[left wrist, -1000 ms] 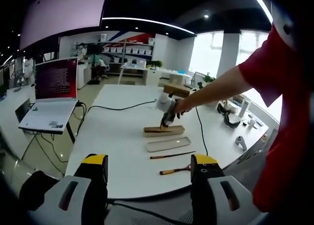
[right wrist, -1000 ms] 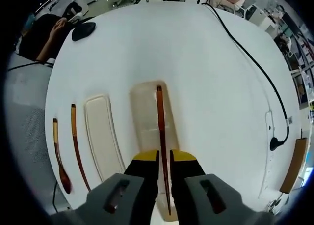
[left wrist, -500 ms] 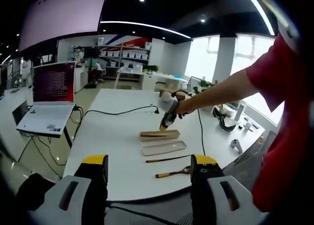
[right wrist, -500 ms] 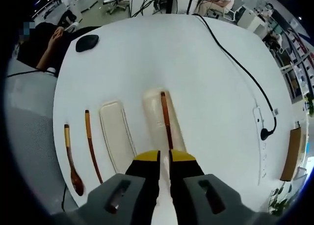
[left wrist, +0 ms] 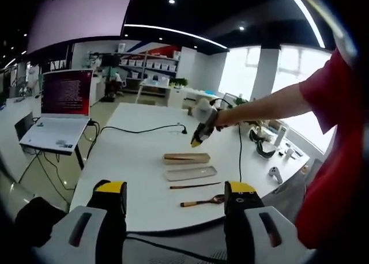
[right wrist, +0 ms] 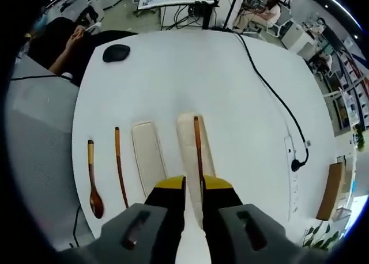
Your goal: Arrange the utensils inside the cutlery case until each visible utensil rests in its matching compartment.
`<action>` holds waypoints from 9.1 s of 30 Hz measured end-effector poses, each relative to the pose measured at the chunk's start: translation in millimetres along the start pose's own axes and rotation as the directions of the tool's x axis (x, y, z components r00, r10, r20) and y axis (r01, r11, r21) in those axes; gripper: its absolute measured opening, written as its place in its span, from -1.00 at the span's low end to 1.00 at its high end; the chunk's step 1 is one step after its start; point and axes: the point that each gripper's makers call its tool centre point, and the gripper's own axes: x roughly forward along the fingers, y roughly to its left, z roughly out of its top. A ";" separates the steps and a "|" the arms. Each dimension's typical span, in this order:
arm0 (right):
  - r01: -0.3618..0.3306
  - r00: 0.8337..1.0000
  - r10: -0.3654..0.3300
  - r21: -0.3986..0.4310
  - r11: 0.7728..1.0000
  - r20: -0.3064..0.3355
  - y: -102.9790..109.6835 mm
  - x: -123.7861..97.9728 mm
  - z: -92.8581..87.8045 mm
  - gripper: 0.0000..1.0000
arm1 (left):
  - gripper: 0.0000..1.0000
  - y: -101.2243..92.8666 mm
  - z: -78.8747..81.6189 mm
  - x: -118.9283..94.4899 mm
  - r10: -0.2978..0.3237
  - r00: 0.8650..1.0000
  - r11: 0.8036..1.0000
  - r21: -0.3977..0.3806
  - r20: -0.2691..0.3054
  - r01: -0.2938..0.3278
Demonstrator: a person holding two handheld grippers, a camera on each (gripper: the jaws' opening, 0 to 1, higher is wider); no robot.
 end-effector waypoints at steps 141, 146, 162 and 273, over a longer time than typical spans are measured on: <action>-0.161 0.987 0.162 -0.126 0.979 -0.002 151.3 94.1 -25.2 -0.87 | 0.57 12.1 -1.8 -10.1 0.086 0.996 0.996 0.025 0.012 -0.086; -0.161 0.987 0.160 -0.096 0.982 -0.014 150.6 94.1 -25.0 -0.91 | 0.57 13.9 -3.6 -10.1 0.090 0.996 0.996 0.013 0.011 -0.090; -0.173 0.985 0.174 -0.089 0.981 0.009 142.4 97.4 -27.7 -0.99 | 0.54 16.5 -8.2 -9.9 0.104 0.995 0.995 0.002 0.012 -0.104; -0.067 0.990 0.088 -0.180 0.981 0.110 14.0 -13.5 33.8 -0.99 | 0.51 12.6 -5.3 5.2 0.070 0.997 0.997 0.043 -0.027 -0.069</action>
